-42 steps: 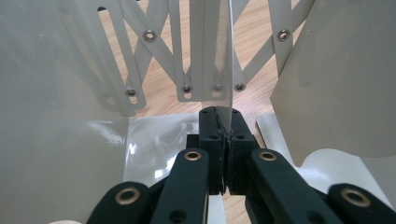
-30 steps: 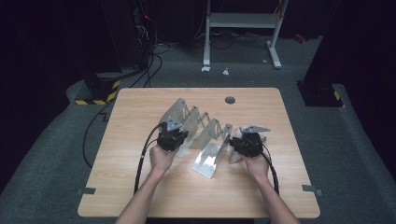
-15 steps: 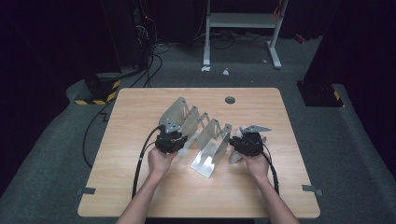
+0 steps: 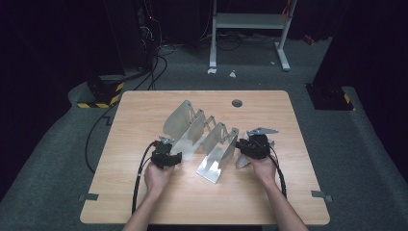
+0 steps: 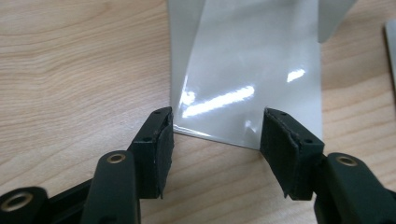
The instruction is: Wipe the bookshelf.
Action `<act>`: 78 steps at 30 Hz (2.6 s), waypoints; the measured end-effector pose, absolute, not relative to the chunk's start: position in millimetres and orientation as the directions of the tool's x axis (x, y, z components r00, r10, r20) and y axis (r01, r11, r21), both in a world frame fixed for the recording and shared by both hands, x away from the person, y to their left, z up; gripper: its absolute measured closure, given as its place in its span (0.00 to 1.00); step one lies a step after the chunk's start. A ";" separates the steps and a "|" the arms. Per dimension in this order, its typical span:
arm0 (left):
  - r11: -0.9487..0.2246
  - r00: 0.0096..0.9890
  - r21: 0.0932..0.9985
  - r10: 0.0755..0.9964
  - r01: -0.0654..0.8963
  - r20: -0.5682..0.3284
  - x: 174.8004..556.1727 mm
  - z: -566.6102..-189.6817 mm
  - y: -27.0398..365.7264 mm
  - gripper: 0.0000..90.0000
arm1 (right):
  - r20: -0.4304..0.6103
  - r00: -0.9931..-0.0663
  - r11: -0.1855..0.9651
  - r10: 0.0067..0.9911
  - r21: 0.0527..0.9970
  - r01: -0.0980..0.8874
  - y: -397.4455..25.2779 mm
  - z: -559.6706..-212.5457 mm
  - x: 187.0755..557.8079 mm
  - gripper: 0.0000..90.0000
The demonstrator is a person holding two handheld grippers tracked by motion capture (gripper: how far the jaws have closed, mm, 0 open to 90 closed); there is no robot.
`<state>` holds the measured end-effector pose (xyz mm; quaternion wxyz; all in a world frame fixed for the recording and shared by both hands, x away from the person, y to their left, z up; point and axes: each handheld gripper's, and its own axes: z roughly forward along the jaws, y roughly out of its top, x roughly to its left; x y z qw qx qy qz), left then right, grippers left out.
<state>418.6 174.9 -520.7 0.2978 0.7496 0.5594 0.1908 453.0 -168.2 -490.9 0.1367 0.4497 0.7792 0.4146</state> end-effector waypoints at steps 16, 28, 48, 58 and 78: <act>-0.209 0.299 0.671 0.954 0.712 -0.020 430.6 -522.6 171.9 0.47 | 0.172 -0.572 0.262 0.802 0.760 0.595 -167.5 -489.3 451.0 0.78; -0.230 0.317 0.655 0.948 0.720 -0.015 450.2 -520.5 171.1 0.47 | 0.151 -0.581 0.273 0.800 0.771 0.576 -162.7 -493.0 441.2 0.81; -0.257 0.361 0.666 0.932 0.700 -0.020 463.3 -521.6 168.0 0.48 | 0.150 -0.630 0.307 0.762 0.774 0.554 -140.8 -498.3 414.8 0.81; -0.266 0.384 0.681 0.923 0.682 -0.024 464.8 -522.9 162.0 0.51 | 0.162 -0.639 0.302 0.752 0.777 0.553 -139.6 -499.3 409.8 0.82; -0.309 0.435 0.671 0.900 0.674 -0.022 450.6 -522.3 151.4 0.45 | 0.163 -0.643 0.315 0.748 0.766 0.561 -132.9 -499.0 414.6 0.78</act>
